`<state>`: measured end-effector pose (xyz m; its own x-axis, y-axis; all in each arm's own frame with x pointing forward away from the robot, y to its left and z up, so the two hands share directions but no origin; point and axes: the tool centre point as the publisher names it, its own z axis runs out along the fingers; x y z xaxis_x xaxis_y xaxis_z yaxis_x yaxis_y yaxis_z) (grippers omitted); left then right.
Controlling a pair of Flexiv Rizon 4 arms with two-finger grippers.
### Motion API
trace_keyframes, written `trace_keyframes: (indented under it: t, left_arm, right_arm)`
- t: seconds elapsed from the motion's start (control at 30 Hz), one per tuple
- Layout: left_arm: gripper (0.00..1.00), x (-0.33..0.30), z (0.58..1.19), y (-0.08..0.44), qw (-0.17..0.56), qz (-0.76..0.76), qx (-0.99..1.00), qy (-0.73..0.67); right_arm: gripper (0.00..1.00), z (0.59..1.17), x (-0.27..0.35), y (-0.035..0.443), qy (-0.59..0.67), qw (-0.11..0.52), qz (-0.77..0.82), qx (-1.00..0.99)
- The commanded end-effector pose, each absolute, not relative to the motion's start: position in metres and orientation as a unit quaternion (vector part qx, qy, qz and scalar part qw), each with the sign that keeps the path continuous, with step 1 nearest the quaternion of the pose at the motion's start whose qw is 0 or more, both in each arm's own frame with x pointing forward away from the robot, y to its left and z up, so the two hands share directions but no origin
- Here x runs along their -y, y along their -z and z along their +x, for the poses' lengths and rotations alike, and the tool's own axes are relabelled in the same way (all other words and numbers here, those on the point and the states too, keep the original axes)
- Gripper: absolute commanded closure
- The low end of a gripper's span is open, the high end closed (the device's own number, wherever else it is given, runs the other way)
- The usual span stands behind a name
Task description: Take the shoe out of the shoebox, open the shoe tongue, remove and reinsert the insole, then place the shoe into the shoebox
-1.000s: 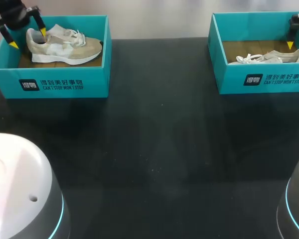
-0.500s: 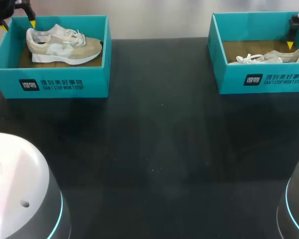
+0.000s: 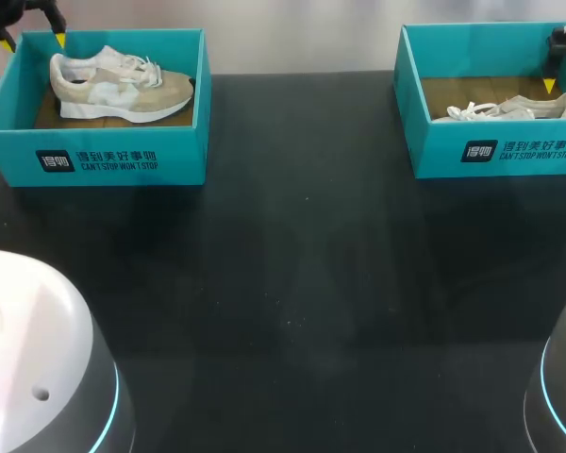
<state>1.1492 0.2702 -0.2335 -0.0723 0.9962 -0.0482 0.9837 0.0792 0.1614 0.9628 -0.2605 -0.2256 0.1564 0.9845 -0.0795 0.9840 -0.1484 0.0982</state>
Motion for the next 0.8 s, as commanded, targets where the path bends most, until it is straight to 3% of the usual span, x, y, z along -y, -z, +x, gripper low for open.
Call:
trace_keyframes:
  t: [0.03,0.8]
  left_arm:
    - [0.0,-0.275,1.18,0.248,0.057,0.677,-0.733,-0.025]
    - [0.0,-0.279,1.212,0.304,0.013,0.708,-0.706,-0.006]
  right_arm:
    - [0.0,0.962,0.26,0.225,-0.002,0.064,0.758,-0.649]
    - [0.0,0.962,0.26,0.225,-0.002,0.064,0.758,-0.649]
